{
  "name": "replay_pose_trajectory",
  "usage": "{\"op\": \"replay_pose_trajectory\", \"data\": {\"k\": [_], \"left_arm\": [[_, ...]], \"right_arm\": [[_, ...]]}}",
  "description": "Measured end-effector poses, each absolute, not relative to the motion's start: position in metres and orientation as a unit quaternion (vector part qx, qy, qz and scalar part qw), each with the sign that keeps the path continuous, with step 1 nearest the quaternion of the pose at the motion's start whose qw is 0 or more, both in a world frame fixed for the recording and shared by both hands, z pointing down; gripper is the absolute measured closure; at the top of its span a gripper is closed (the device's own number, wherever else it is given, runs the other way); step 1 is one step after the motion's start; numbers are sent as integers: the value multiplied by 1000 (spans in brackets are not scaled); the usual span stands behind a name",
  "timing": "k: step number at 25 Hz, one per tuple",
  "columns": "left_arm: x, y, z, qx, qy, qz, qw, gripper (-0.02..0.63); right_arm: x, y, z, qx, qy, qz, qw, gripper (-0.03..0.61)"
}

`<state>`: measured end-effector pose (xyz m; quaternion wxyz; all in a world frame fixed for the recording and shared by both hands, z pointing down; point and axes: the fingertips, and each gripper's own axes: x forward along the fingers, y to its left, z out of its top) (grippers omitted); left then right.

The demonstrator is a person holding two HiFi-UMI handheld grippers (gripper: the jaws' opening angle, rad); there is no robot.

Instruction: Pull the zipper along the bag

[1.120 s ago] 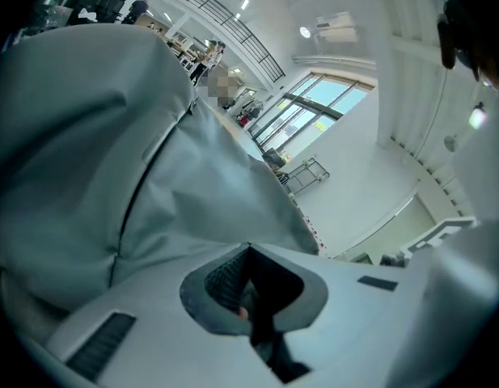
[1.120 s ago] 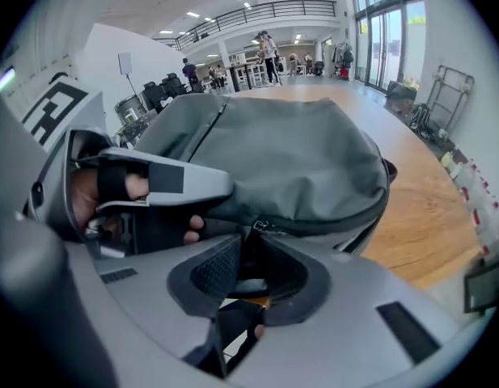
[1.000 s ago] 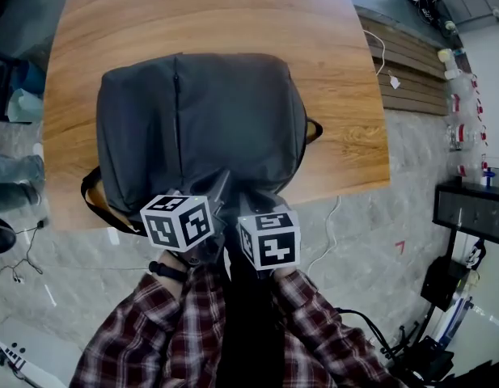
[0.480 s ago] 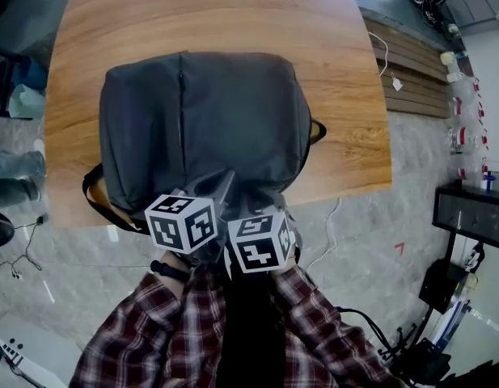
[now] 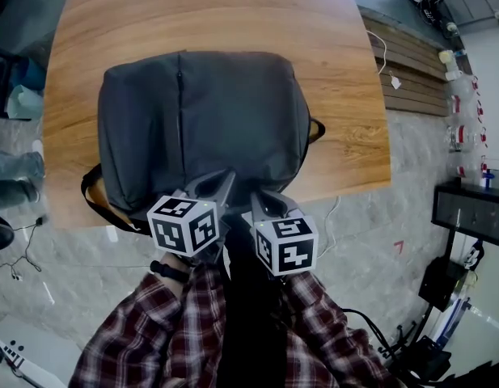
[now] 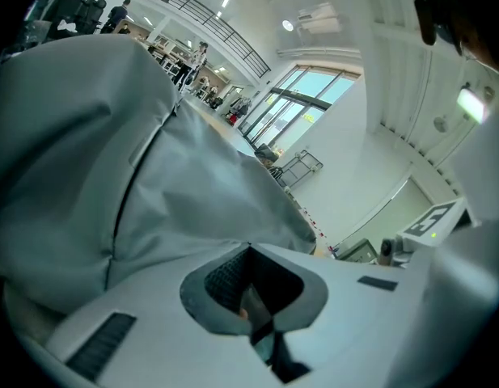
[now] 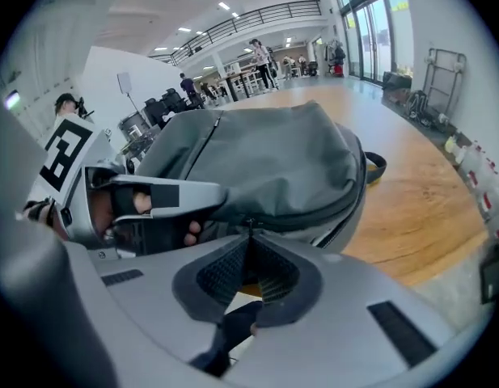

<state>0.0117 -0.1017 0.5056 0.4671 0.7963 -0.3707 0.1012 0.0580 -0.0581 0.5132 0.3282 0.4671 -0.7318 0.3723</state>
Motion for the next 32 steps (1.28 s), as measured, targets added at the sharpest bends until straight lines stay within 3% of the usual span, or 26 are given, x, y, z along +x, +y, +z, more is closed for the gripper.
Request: {"op": "replay_pose_trajectory", "data": {"k": [7,18,22,32], "left_arm": [[13,-101,505,798,-371,109,463,604],[16,-100,509,805,-385,129,433,604],[17,-96,510,815,-388,147,404,604],[18,-96,512,817,-368,165,413,604]], "right_arm": [[50,-65,526,449,-726,347,388,558],[58,-61,522,436,-737,302,418,560],[76,-57,516,441,-736,294,422,561],[154,-77,513,450,-731,252,448,560]]}}
